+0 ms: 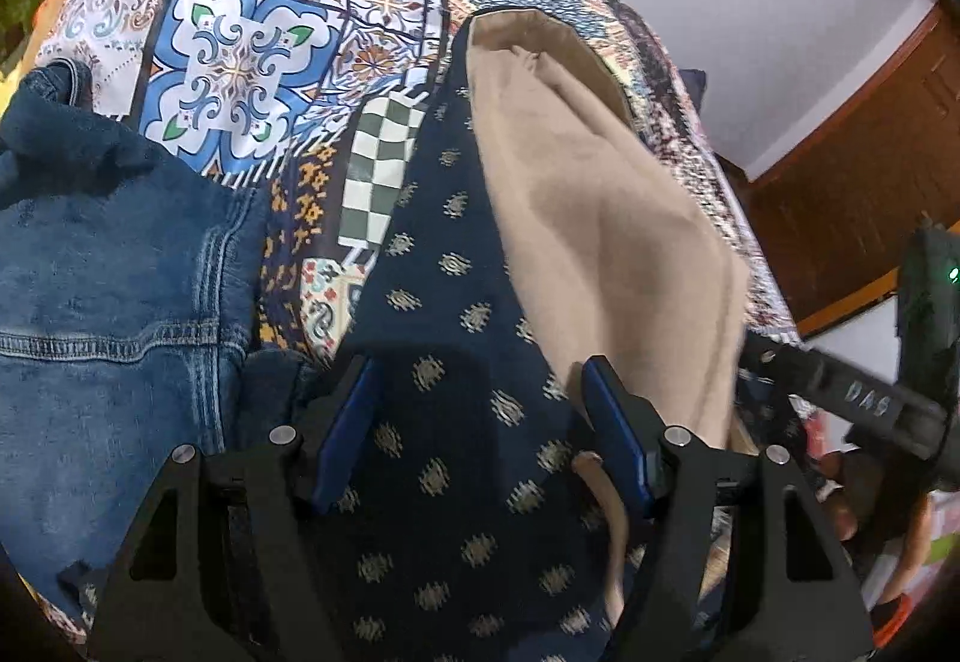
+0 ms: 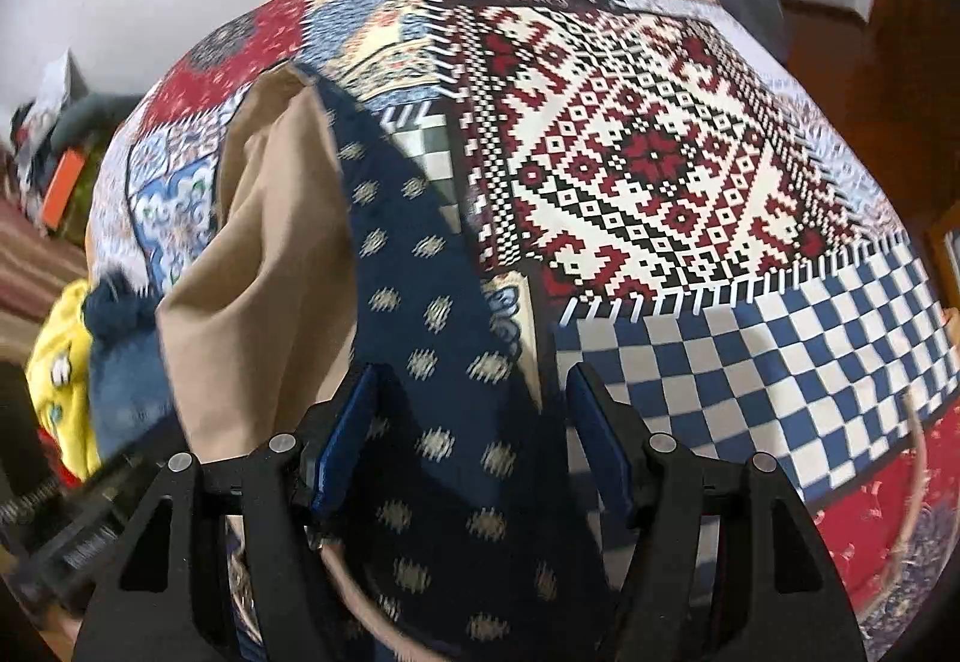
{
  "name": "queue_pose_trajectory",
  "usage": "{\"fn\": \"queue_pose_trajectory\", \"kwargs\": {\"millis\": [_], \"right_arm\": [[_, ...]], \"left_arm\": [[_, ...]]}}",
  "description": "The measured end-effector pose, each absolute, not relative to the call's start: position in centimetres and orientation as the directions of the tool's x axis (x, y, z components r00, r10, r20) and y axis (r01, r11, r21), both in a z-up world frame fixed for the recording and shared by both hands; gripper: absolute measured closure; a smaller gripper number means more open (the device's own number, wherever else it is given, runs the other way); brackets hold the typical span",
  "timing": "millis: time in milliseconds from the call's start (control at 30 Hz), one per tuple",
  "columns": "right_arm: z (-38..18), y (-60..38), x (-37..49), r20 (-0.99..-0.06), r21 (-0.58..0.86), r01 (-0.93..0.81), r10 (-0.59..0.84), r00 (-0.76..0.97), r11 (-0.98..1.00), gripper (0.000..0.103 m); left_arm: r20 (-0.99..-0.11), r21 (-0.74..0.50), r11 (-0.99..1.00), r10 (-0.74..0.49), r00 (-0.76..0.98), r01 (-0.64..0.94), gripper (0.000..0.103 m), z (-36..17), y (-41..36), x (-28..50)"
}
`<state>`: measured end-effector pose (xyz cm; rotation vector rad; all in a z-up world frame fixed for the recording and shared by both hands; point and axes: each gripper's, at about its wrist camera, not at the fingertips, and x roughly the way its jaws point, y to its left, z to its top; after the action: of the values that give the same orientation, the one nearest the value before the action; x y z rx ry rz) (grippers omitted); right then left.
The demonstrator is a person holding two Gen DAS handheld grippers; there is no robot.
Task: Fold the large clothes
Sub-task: 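Grasp the hood edge with the left tool while the right tool grasps the hood's other side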
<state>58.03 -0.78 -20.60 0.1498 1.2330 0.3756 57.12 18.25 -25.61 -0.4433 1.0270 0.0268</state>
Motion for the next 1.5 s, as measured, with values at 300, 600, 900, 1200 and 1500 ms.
{"fn": "queue_pose_trajectory", "kwargs": {"millis": [300,600,900,1200,1500], "right_arm": [[-21.0,1.7,58.1,-0.890,0.283,-0.248,0.350,0.292,0.927,0.038],[-20.7,2.5,57.5,-0.875,0.217,-0.315,0.327,0.357,0.924,0.072],[-15.8,0.2,54.4,-0.847,0.183,-0.386,0.344,0.405,0.904,0.093],[-9.4,-3.2,45.5,-0.805,0.192,-0.495,0.424,0.415,0.848,0.093],[-11.2,-5.6,38.9,-0.820,0.175,-0.519,0.415,0.393,0.837,0.093]], "left_arm": [[-0.823,-0.326,0.914,-0.147,0.550,-0.244,0.061,-26.2,18.4,57.7],[-0.821,-0.160,0.972,-0.034,0.570,-0.173,0.094,-24.7,16.4,57.0],[-0.766,-0.119,0.990,-0.045,0.641,-0.073,0.095,-18.3,15.1,53.3],[-0.755,-0.117,0.991,-0.126,0.643,0.057,0.095,-13.7,13.2,45.0],[-0.808,-0.098,0.992,-0.124,0.575,0.076,0.095,-16.8,12.1,37.9]]}}
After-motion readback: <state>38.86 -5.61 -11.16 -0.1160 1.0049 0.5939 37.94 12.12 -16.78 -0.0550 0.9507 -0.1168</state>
